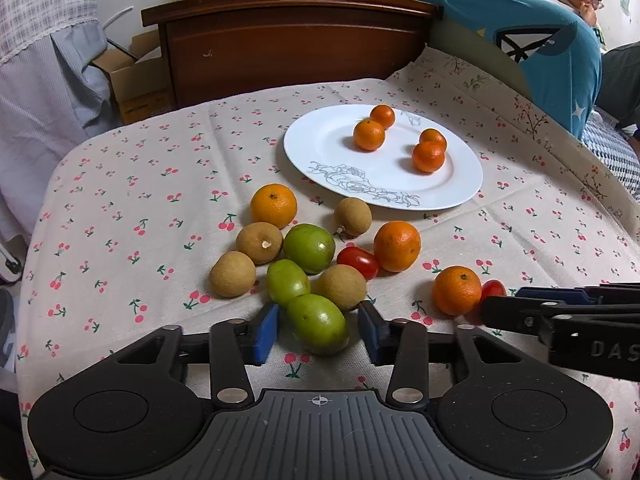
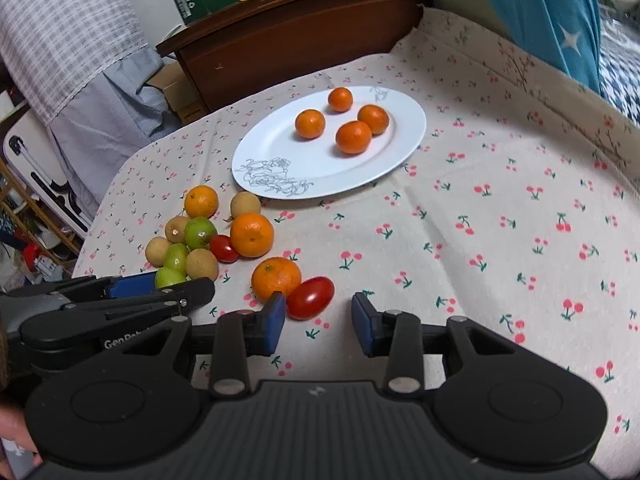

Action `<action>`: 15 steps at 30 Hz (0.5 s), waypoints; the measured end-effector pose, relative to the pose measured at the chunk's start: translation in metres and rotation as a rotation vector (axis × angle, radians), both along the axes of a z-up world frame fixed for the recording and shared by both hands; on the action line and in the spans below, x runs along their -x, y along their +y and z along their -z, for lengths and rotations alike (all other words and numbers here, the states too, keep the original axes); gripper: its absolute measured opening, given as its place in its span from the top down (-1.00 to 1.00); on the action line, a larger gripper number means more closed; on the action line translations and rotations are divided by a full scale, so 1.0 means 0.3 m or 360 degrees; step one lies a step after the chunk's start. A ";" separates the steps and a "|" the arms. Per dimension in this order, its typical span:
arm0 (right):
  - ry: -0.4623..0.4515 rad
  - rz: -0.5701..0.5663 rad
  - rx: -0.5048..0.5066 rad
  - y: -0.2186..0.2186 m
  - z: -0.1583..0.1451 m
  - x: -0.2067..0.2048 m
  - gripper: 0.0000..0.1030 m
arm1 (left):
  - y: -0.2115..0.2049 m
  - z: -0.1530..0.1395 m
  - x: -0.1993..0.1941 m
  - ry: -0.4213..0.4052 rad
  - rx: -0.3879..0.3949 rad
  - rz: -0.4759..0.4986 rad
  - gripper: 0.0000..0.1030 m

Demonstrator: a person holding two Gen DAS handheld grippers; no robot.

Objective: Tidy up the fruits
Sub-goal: 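Grasp a red cherry tomato with the right tool while the left tool grasps a green fruit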

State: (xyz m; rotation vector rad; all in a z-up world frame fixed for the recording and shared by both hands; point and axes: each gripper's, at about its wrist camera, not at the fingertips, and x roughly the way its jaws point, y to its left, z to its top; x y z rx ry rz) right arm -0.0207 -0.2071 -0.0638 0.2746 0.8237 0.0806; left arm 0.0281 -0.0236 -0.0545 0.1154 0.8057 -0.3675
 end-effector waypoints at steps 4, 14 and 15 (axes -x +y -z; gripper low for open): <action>-0.0014 -0.0041 0.0036 0.018 0.006 -0.009 0.40 | -0.007 0.001 0.005 -0.0009 -0.0012 0.0010 0.43; -0.0048 -0.0046 0.0022 0.022 -0.017 0.003 0.53 | 0.012 -0.013 0.013 0.0005 0.0018 -0.0008 0.50; -0.0061 -0.0045 0.0005 0.021 -0.024 0.006 0.53 | 0.014 -0.015 0.014 0.0004 0.0021 -0.0010 0.50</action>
